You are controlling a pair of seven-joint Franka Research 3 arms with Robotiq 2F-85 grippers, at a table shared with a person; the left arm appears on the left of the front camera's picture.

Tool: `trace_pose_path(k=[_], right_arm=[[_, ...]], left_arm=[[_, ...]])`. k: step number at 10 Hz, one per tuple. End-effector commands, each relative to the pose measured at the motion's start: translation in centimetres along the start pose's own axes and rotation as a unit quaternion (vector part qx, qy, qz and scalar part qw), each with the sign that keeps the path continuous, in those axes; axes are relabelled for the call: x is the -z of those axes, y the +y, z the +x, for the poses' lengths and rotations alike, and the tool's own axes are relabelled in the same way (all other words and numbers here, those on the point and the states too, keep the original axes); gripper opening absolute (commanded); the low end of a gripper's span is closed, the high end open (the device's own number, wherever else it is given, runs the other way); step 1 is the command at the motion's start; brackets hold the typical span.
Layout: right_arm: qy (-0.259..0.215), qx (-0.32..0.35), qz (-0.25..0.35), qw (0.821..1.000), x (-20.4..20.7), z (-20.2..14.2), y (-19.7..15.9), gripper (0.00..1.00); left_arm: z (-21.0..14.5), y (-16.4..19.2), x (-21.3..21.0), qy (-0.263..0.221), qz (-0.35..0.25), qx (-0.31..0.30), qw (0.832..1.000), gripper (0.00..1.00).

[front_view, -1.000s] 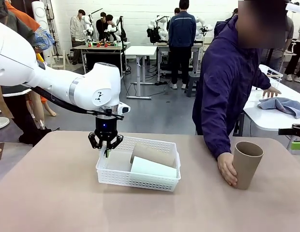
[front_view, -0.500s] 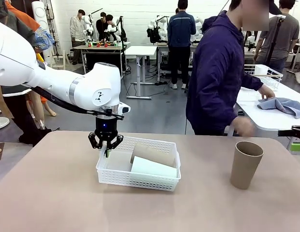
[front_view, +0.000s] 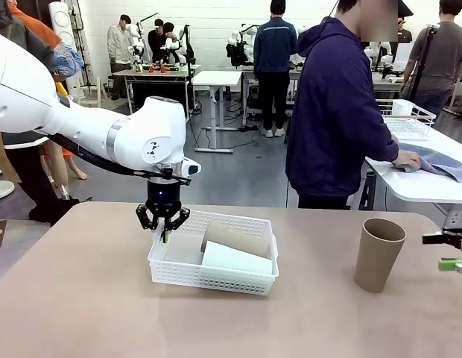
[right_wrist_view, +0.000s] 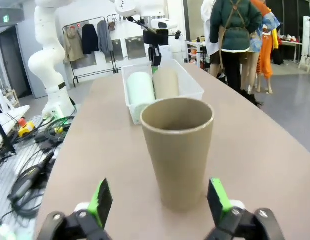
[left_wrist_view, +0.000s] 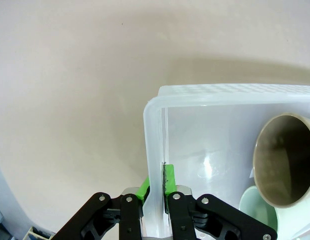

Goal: Clean and organize the cups into the basket.
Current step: Pick up the Reusable plastic cup from the right side of the table and stack it inside the Organizing basket in the center of the table.

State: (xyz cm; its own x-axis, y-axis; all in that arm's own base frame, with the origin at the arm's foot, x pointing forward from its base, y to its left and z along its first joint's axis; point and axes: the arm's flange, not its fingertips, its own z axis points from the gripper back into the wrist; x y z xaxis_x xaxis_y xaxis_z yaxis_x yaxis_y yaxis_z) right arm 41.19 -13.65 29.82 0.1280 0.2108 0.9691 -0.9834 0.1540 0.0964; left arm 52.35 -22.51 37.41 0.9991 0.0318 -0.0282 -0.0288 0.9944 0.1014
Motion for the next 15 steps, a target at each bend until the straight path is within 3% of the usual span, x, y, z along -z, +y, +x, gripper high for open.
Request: trace_pose_path(k=[1,2,3,6,10,15], right_arm=[[-0.005,-0.003,-0.005,1.000,0.2,-1.6,0.1,1.00],[-0.014,0.001,-0.046,0.999,-0.2,-1.4,0.4,1.00],[-0.001,0.004,0.002,1.000,0.2,-1.0,0.1,1.00],[-0.001,0.004,0.002,1.000,0.2,-1.0,0.1,1.00],[0.008,-0.009,-0.036,0.999,2.4,-3.5,-1.5,1.00],[-0.011,-0.012,0.003,1.000,5.3,-5.0,-4.6,1.00]], left_arm=[[0.0,0.1,-0.2,-0.002,0.000,0.000,1.000,0.00],[0.0,0.1,-0.2,-0.002,0.000,0.000,1.000,0.00],[0.0,0.1,-0.2,-0.002,0.000,0.000,1.000,0.00],[0.0,0.1,-0.2,-0.002,0.000,0.000,1.000,0.00],[0.0,0.1,-0.2,-0.002,0.000,0.000,1.000,0.00],[0.0,0.1,-0.2,-0.002,0.000,0.000,1.000,0.00]])
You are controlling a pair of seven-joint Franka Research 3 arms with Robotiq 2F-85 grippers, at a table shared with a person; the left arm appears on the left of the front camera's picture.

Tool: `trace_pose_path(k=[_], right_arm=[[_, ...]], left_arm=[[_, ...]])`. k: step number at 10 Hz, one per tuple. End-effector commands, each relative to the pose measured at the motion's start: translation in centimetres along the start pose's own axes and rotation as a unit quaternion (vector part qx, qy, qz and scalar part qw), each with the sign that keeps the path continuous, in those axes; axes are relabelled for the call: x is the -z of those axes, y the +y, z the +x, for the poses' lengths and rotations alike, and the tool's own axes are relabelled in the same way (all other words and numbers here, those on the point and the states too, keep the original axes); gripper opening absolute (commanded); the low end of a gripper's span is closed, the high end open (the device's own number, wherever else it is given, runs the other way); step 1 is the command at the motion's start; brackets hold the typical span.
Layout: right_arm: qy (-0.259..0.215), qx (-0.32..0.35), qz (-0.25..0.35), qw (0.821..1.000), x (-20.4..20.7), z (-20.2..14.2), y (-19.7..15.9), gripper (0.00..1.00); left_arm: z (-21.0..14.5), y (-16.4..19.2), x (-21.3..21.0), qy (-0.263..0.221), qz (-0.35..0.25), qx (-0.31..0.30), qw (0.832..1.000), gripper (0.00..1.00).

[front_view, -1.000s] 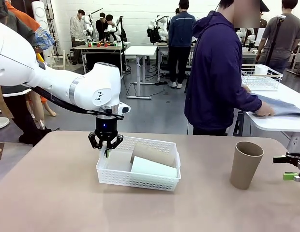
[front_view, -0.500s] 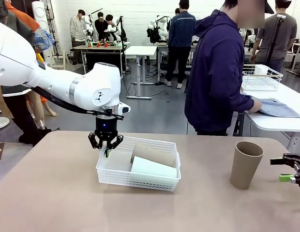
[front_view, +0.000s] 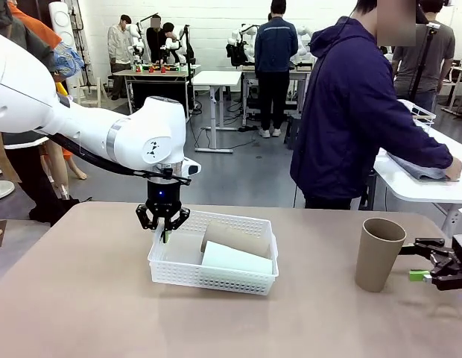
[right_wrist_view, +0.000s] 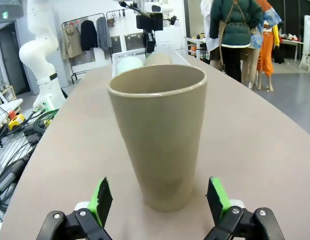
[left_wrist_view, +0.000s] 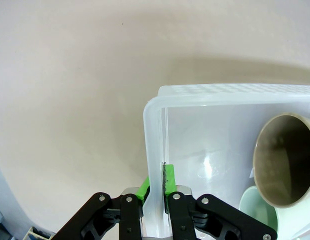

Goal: Clean and organize the cups into the basket.
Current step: Pick up the Reusable plastic cup from the right side of the table and stack it inside the Organizing basket in the center of the table.

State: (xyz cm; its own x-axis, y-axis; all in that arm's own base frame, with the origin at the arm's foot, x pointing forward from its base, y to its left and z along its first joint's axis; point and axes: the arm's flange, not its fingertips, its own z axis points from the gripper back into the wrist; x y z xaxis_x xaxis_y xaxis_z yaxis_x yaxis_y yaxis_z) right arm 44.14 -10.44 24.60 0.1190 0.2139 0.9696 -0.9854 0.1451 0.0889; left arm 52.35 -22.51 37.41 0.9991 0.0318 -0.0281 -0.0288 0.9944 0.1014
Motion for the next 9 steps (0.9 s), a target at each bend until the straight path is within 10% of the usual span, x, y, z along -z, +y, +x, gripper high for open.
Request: trace_pose_path(k=[1,9], right_arm=[[-0.011,-0.003,0.003,1.000,1.3,-1.4,-2.4,1.00],[-0.016,-0.018,0.081,0.996,7.0,-0.2,-2.7,1.00]], left_arm=[[0.0,0.1,-0.2,-0.002,0.000,0.000,1.000,0.00],[0.0,0.1,-0.2,-0.002,0.000,0.000,1.000,0.00]])
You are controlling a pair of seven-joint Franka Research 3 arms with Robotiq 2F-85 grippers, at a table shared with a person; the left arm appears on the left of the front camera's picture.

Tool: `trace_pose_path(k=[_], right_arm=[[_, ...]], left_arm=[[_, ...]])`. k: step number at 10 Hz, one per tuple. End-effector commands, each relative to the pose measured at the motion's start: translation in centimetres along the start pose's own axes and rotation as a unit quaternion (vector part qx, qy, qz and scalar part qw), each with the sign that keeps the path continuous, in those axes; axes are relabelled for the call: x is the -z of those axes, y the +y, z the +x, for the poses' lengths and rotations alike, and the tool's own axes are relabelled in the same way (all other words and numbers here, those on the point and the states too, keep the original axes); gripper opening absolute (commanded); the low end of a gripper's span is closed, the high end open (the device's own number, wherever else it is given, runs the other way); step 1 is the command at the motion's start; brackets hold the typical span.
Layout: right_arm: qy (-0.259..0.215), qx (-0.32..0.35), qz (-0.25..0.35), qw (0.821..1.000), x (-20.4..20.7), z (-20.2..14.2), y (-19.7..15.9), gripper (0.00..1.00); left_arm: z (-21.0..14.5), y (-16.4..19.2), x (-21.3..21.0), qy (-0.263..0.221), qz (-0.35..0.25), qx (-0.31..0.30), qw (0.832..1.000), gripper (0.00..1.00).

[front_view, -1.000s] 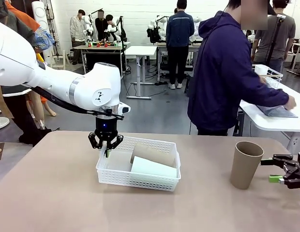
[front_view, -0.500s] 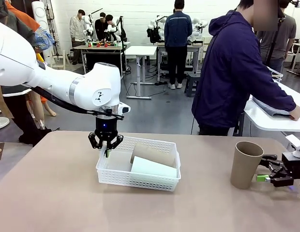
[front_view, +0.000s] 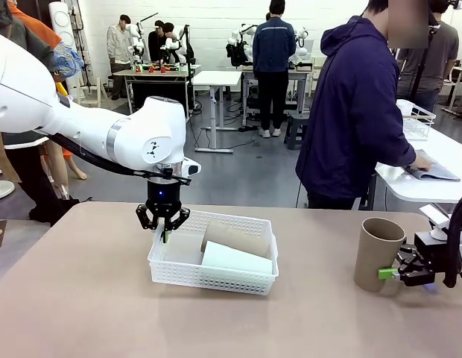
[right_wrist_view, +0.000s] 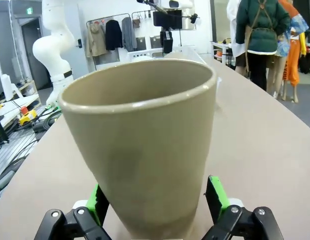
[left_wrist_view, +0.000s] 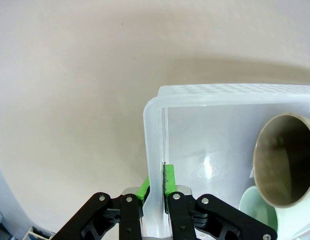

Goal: Clean and organize the cups into the basket.
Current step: Pick up the Reusable plastic cup from the right side of the table and stack it inside the Organizing basket in the center of the table.

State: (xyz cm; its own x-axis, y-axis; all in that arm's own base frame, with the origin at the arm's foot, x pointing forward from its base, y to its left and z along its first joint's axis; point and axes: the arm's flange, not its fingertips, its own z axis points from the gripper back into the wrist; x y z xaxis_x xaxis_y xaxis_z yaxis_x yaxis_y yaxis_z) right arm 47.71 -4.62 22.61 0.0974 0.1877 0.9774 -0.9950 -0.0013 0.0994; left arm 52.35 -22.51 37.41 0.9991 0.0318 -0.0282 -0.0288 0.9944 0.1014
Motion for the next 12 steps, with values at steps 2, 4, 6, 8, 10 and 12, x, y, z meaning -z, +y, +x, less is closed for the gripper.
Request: trace_pose_path(k=[2,4,6,8,10,12], right_arm=[[-0.004,-0.009,0.016,1.000,1.0,0.1,0.0,1.00],[-0.004,-0.015,0.027,1.000,1.0,0.1,0.0,0.43],[-0.006,-0.017,0.026,0.999,0.8,0.2,0.3,0.00],[-0.005,-0.009,0.018,1.000,0.4,3.1,2.1,0.00],[0.000,0.023,-0.003,1.000,0.1,11.0,5.2,0.00],[-0.009,0.011,-0.038,0.999,0.1,19.1,7.8,0.00]], left_arm=[[0.0,0.1,-0.2,-0.002,0.000,0.000,1.000,0.00],[0.0,0.1,-0.2,-0.002,0.000,0.000,1.000,0.00],[0.0,0.1,-0.2,-0.002,0.000,0.000,1.000,0.00],[0.0,0.1,-0.2,-0.002,0.000,0.000,1.000,0.00],[0.0,0.1,-0.2,-0.002,0.000,0.000,1.000,0.00],[0.0,0.1,-0.2,-0.002,0.000,0.000,1.000,0.00]])
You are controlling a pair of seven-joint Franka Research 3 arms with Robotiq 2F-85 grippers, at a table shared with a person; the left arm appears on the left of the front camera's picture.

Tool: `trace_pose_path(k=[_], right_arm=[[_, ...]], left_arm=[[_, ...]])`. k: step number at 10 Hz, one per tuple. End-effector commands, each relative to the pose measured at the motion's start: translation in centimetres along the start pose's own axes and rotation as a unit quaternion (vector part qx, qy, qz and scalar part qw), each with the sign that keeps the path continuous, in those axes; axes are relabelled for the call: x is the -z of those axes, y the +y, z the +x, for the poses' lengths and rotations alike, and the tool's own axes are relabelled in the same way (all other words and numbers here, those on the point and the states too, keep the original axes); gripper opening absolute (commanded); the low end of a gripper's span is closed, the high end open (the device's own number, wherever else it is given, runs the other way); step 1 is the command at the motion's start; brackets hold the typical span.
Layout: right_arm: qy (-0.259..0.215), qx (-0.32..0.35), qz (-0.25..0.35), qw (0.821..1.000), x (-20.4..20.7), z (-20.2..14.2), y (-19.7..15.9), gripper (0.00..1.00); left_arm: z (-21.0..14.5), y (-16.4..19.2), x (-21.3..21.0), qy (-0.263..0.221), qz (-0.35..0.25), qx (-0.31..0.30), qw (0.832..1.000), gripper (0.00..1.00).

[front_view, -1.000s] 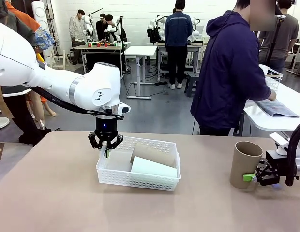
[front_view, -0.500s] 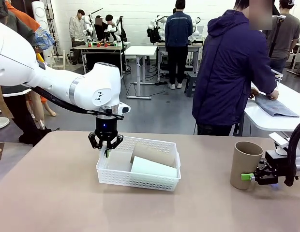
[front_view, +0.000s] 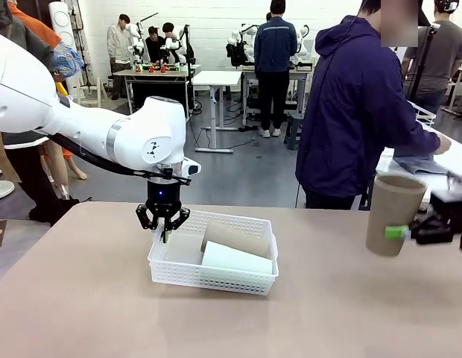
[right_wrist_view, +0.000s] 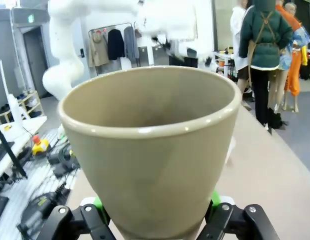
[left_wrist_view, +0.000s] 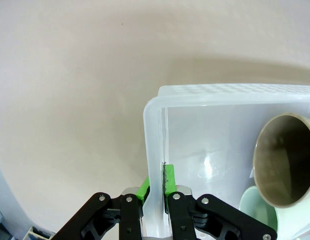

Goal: Clean and organize the cups into the basket.
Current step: Pick up the Reusable plastic cup from the right side of the table and stack it inside the Organizing basket in the center of the table.

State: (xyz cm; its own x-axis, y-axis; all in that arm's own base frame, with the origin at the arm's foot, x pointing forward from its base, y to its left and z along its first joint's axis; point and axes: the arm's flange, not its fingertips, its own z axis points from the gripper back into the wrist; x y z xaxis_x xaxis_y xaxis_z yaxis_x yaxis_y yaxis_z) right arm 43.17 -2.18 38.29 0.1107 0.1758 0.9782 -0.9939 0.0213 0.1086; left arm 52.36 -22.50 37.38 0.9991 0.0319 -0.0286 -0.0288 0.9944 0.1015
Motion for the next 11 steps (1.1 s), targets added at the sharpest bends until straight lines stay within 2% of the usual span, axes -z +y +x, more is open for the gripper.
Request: trace_pose_path(k=[1,3,4,8,9,10,11], right_arm=[[0.011,-0.007,-0.048,0.999,1.0,6.5,2.9,0.00],[0.025,-0.003,-0.063,0.998,1.4,7.8,3.1,0.00],[0.010,-0.016,-0.031,0.999,-0.2,7.7,3.1,0.00],[0.010,-0.016,-0.031,0.999,-0.2,7.7,3.1,0.00],[0.016,-0.008,-0.038,0.999,0.0,7.8,3.0,0.82],[0.098,-0.014,-0.025,0.995,2.6,12.3,2.8,0.82],[0.157,-0.008,-0.010,0.988,5.7,16.2,1.7,0.82]], left_arm=[[0.0,0.1,-0.2,-0.003,0.000,0.000,1.000,0.00],[0.0,0.1,-0.2,-0.003,0.000,0.000,1.000,0.00],[0.0,0.1,-0.2,-0.003,0.000,0.000,1.000,0.00],[0.0,0.1,-0.2,-0.003,0.000,0.000,1.000,0.00],[0.0,0.1,-0.2,-0.003,0.000,0.000,1.000,0.00],[0.0,0.1,-0.2,-0.003,0.000,0.000,1.000,0.00],[0.0,0.1,-0.2,-0.003,0.000,0.000,1.000,0.00]])
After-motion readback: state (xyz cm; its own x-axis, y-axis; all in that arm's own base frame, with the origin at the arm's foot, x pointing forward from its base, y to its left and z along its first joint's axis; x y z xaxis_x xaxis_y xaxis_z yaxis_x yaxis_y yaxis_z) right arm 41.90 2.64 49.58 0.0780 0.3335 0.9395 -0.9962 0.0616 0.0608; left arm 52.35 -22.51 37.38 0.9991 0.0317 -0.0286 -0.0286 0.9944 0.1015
